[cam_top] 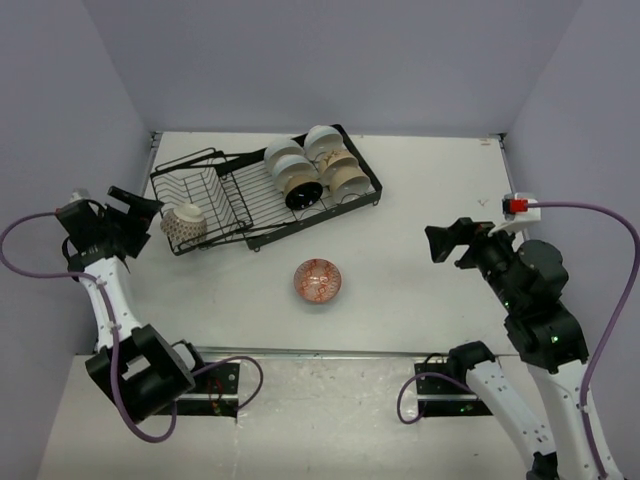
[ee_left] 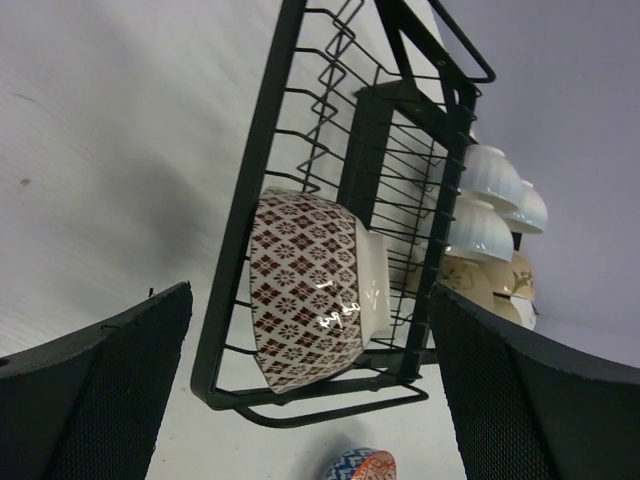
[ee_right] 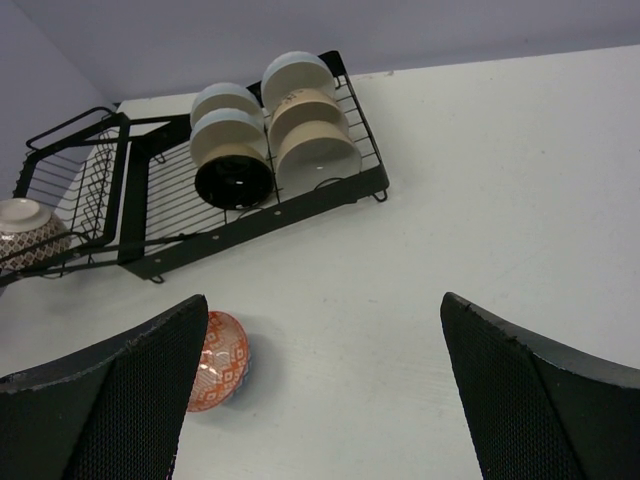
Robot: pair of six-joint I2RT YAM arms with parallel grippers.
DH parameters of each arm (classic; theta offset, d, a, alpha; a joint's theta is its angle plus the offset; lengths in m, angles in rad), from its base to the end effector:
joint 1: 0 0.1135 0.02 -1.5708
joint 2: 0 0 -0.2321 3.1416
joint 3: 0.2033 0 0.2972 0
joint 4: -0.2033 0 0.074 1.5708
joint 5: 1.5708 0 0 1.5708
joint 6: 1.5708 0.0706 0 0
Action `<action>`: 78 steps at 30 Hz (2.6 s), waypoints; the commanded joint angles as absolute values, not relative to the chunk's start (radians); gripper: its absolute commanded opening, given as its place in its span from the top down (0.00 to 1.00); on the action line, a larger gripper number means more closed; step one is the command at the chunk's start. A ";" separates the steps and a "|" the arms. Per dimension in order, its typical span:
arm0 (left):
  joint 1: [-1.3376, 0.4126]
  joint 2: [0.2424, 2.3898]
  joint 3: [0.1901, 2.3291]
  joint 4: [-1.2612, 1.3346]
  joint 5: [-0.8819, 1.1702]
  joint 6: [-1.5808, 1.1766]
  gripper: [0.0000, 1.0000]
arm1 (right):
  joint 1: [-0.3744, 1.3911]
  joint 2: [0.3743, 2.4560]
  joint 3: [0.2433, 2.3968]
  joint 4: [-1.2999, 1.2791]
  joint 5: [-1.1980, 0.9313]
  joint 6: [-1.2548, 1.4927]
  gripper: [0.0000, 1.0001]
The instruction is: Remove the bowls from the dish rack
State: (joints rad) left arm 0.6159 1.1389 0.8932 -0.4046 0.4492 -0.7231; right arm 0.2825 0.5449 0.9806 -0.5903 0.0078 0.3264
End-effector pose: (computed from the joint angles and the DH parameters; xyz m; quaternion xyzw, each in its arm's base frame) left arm 0.2865 0.1652 0.2284 -0.4645 0.7463 -0.2225 0.4217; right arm 0.1951 0.0560 0.3888 0.0192 0.7594 0.1921 0.6214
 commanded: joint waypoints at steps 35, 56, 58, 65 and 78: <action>0.627 0.822 0.518 -0.061 0.615 -1.152 0.00 | 0.287 0.491 0.954 -0.540 -0.120 0.308 0.01; 0.641 0.851 0.670 -0.166 0.463 -1.089 0.00 | 0.285 0.491 0.951 -0.534 -0.135 0.308 0.01; 0.641 0.857 0.664 -0.147 0.462 -1.101 0.00 | 0.285 0.492 0.951 -0.534 -0.137 0.308 0.01; 0.641 0.899 0.634 -0.098 0.482 -1.138 0.00 | 0.287 0.500 0.950 -0.531 -0.143 0.310 0.01; 0.641 0.948 0.537 0.084 0.518 -1.190 0.00 | 0.285 0.505 0.945 -0.523 -0.155 0.307 0.01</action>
